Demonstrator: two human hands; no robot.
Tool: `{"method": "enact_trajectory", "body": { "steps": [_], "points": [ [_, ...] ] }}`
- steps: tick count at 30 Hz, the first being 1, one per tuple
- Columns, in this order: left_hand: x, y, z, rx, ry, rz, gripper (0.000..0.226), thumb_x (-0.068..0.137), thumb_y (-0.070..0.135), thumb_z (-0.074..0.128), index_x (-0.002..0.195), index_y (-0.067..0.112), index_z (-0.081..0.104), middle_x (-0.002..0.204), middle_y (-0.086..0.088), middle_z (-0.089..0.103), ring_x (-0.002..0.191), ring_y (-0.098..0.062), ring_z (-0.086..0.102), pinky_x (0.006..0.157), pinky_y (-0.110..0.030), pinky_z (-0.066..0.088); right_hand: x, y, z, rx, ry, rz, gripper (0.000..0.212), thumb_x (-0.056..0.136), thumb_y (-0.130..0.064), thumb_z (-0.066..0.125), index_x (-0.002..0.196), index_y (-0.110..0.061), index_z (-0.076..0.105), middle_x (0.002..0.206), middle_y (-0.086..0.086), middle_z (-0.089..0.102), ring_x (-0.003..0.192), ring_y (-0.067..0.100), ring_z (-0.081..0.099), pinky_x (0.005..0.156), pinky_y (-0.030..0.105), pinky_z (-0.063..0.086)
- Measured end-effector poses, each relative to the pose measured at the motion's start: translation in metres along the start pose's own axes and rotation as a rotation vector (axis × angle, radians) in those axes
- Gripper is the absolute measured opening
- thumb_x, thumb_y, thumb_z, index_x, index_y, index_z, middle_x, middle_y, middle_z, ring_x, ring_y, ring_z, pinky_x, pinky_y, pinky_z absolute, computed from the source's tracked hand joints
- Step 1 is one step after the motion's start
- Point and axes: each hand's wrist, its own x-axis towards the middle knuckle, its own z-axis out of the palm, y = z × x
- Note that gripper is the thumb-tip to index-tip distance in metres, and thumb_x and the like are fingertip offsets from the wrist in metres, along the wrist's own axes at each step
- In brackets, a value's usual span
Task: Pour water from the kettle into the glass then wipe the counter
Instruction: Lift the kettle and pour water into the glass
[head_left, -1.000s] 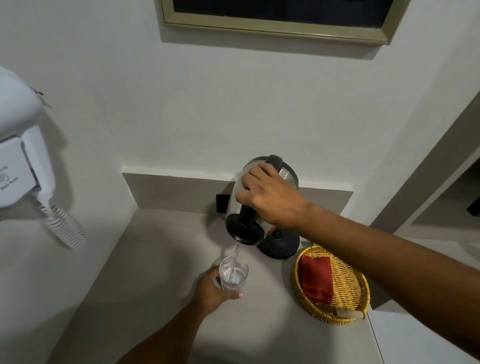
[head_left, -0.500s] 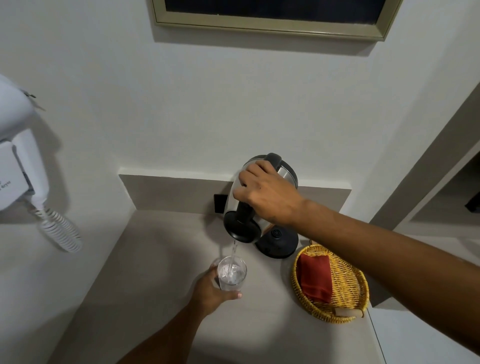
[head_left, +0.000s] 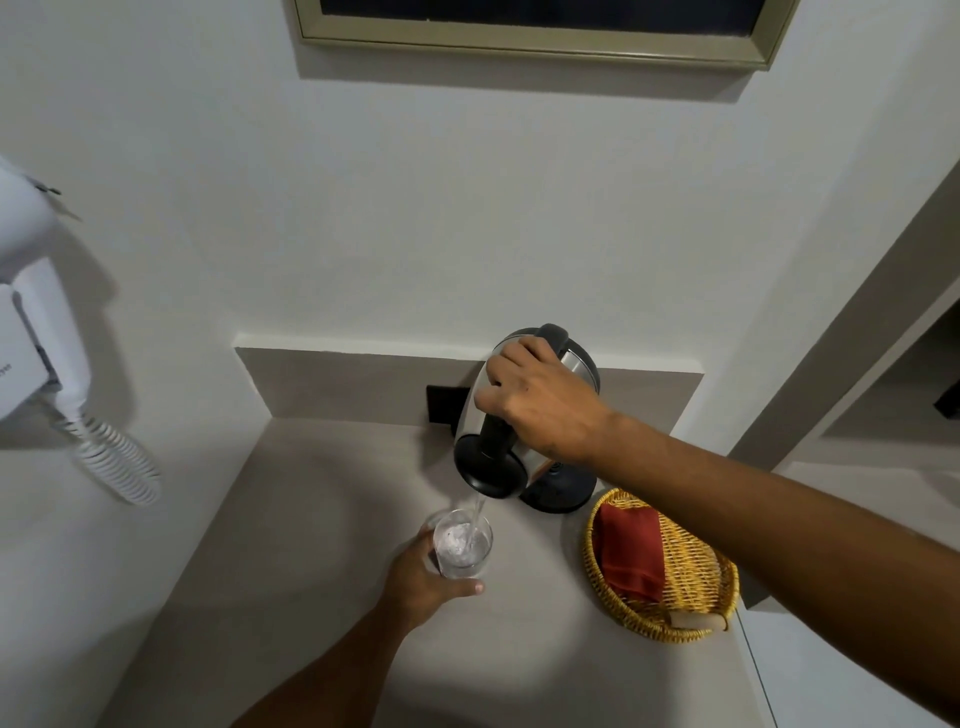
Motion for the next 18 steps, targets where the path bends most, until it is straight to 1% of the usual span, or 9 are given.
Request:
{"method": "enact_trajectory", "body": {
  "steps": [4, 7, 8, 9, 11, 13, 15, 16, 18],
  "points": [
    [-0.001, -0.001, 0.0, -0.023, -0.002, -0.008, 0.093, 0.035, 0.041, 0.104, 0.121, 0.038, 0.069, 0.11, 0.011, 0.08, 0.106, -0.007, 0.074, 0.088, -0.021, 0.058, -0.003, 0.003, 0.004, 0.005, -0.002, 0.006, 0.01, 0.084, -0.005, 0.062, 0.091, -0.012, 0.063, 0.084, 0.009, 0.052, 0.087, 0.029, 0.048, 0.091, 0.046, 0.036],
    [-0.001, -0.002, 0.0, -0.04, -0.001, 0.005, 0.089, 0.035, 0.04, 0.104, 0.115, 0.051, 0.068, 0.109, 0.022, 0.079, 0.103, 0.003, 0.072, 0.081, -0.008, 0.053, -0.006, 0.005, 0.008, 0.006, 0.006, 0.012, 0.011, 0.084, -0.004, 0.061, 0.091, -0.012, 0.063, 0.084, 0.009, 0.053, 0.087, 0.029, 0.048, 0.09, 0.046, 0.035],
    [-0.001, -0.002, 0.0, -0.042, 0.003, 0.003, 0.089, 0.034, 0.04, 0.104, 0.114, 0.052, 0.067, 0.109, 0.024, 0.078, 0.103, 0.004, 0.072, 0.082, -0.007, 0.054, -0.007, 0.005, 0.009, 0.009, 0.011, 0.017, 0.012, 0.084, -0.004, 0.061, 0.092, -0.012, 0.063, 0.084, 0.009, 0.053, 0.088, 0.029, 0.049, 0.09, 0.046, 0.035],
    [0.0, -0.002, 0.001, -0.042, 0.003, -0.005, 0.09, 0.034, 0.041, 0.104, 0.116, 0.048, 0.068, 0.109, 0.021, 0.079, 0.104, 0.002, 0.072, 0.086, -0.012, 0.055, -0.008, 0.006, 0.011, 0.011, 0.016, 0.022, 0.012, 0.084, -0.004, 0.062, 0.093, -0.012, 0.063, 0.085, 0.009, 0.053, 0.088, 0.029, 0.049, 0.09, 0.046, 0.034],
    [0.0, -0.001, 0.001, -0.053, 0.0, -0.018, 0.092, 0.034, 0.04, 0.104, 0.119, 0.04, 0.068, 0.11, 0.012, 0.08, 0.107, -0.005, 0.073, 0.096, -0.027, 0.058, -0.01, 0.009, 0.015, 0.017, 0.015, 0.039, 0.013, 0.085, -0.006, 0.062, 0.095, -0.013, 0.063, 0.087, 0.008, 0.054, 0.091, 0.028, 0.049, 0.091, 0.044, 0.032],
    [0.0, -0.001, 0.0, -0.06, 0.002, -0.02, 0.091, 0.036, 0.036, 0.104, 0.12, 0.037, 0.068, 0.113, 0.008, 0.079, 0.109, -0.01, 0.072, 0.1, -0.033, 0.058, -0.013, 0.012, 0.02, 0.043, 0.011, 0.088, 0.011, 0.086, -0.01, 0.062, 0.095, -0.017, 0.063, 0.09, 0.006, 0.054, 0.094, 0.026, 0.047, 0.091, 0.041, 0.029],
    [0.0, -0.001, 0.0, -0.048, -0.01, -0.017, 0.091, 0.039, 0.033, 0.105, 0.123, 0.033, 0.069, 0.114, 0.007, 0.079, 0.11, -0.011, 0.072, 0.098, -0.03, 0.058, -0.018, 0.021, 0.029, 0.127, 0.031, 0.19, 0.009, 0.084, -0.014, 0.064, 0.091, -0.02, 0.063, 0.091, 0.003, 0.053, 0.095, 0.023, 0.045, 0.089, 0.037, 0.028],
    [0.0, -0.001, 0.001, -0.044, -0.015, -0.019, 0.091, 0.041, 0.031, 0.106, 0.124, 0.032, 0.069, 0.114, 0.007, 0.079, 0.11, -0.01, 0.072, 0.095, -0.026, 0.058, -0.022, 0.028, 0.034, 0.197, 0.048, 0.267, 0.011, 0.081, -0.013, 0.068, 0.089, -0.02, 0.064, 0.09, 0.002, 0.054, 0.095, 0.023, 0.044, 0.088, 0.037, 0.029],
    [0.001, -0.002, 0.001, -0.046, -0.013, -0.027, 0.091, 0.043, 0.025, 0.107, 0.126, 0.03, 0.068, 0.113, 0.005, 0.08, 0.109, -0.011, 0.073, 0.086, -0.014, 0.056, -0.032, 0.046, 0.049, 0.357, 0.072, 0.447, 0.024, 0.069, -0.006, 0.076, 0.087, -0.019, 0.067, 0.089, 0.003, 0.057, 0.093, 0.023, 0.046, 0.081, 0.034, 0.033]
  ]
}}
